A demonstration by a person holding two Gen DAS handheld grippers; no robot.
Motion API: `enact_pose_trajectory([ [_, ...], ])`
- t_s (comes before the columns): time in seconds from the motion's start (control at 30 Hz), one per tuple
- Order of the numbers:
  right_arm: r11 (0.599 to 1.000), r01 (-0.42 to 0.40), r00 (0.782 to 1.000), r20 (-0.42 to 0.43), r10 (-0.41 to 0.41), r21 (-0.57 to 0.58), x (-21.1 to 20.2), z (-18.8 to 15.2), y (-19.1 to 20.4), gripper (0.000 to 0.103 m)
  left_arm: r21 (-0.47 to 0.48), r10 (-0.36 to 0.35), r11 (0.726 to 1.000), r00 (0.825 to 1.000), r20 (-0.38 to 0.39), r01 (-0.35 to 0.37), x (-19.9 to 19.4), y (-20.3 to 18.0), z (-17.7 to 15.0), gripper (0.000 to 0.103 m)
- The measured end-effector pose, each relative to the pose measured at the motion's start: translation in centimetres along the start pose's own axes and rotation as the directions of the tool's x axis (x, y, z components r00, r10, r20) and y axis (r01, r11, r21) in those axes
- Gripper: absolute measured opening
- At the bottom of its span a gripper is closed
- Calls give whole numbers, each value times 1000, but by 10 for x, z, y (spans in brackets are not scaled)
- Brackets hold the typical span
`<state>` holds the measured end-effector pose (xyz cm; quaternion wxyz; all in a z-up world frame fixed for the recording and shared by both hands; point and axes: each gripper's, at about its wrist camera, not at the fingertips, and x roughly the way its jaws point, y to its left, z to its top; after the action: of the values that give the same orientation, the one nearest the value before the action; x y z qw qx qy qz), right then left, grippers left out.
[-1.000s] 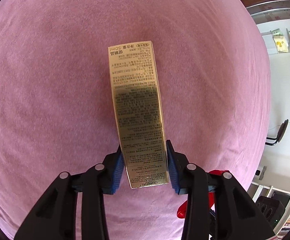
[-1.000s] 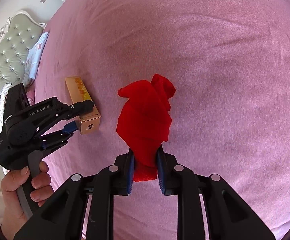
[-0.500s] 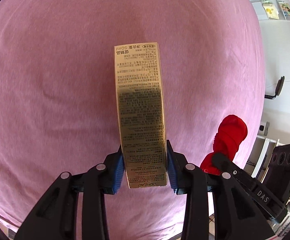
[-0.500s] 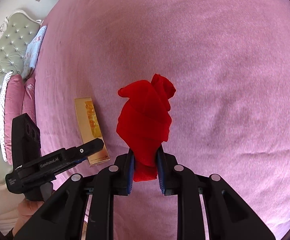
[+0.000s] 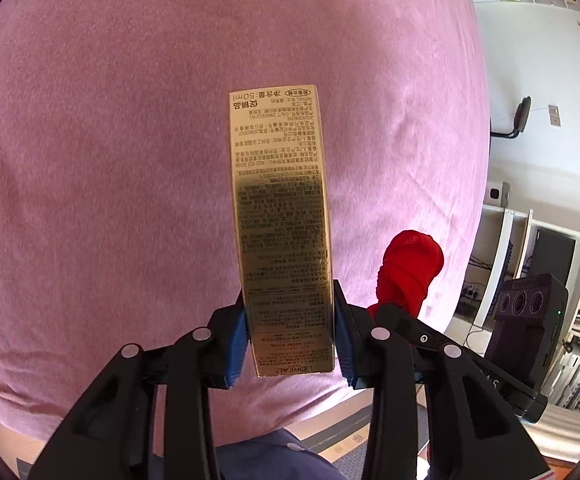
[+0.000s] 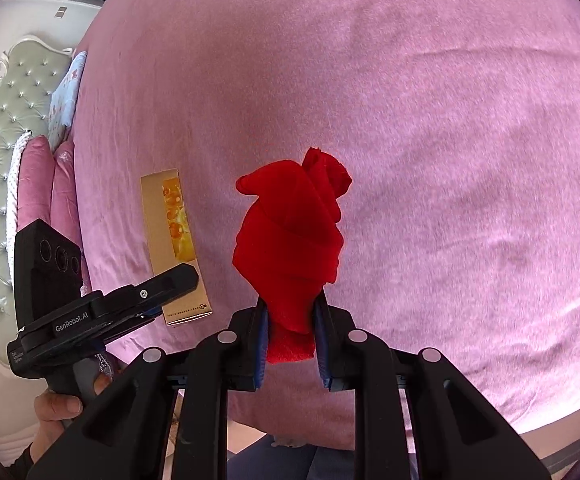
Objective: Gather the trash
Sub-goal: 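Carry box and red cloth over the yellow basin and open both tools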
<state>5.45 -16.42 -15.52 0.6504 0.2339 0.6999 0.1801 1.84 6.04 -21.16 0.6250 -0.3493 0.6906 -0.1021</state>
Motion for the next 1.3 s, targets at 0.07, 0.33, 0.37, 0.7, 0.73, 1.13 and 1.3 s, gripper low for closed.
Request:
enact_pose_trajectory([
  [0.07, 1000, 0, 1000, 25, -1, 18, -8, -17, -7, 20, 43, 5, 999, 1000, -19, -4, 1, -7, -14, 37],
  [0.33, 991, -16, 992, 125, -1, 132, -37, -80, -42, 20, 189, 46, 982, 993, -110, -25, 19, -36, -67, 37],
  [0.37, 989, -19, 991, 135, -1, 147, -41, -90, -51, 20, 211, 53, 977, 991, -121, -26, 25, -44, -72, 37],
  [0.7, 947, -62, 971, 239, -16, 316, -78, -166, -122, 20, 448, 158, 894, 957, -243, -34, 88, -122, -140, 37],
  [0.73, 939, -69, 967, 253, -19, 336, -83, -176, -133, 20, 465, 171, 885, 952, -254, -34, 98, -132, -148, 37],
  [1.13, 819, -136, 935, 346, -81, 558, -133, -300, -268, 20, 674, 333, 738, 873, -357, -6, 199, -224, -262, 37],
  [1.3, 759, -163, 927, 361, -100, 630, -143, -343, -314, 20, 737, 400, 676, 833, -383, 15, 244, -252, -305, 37],
])
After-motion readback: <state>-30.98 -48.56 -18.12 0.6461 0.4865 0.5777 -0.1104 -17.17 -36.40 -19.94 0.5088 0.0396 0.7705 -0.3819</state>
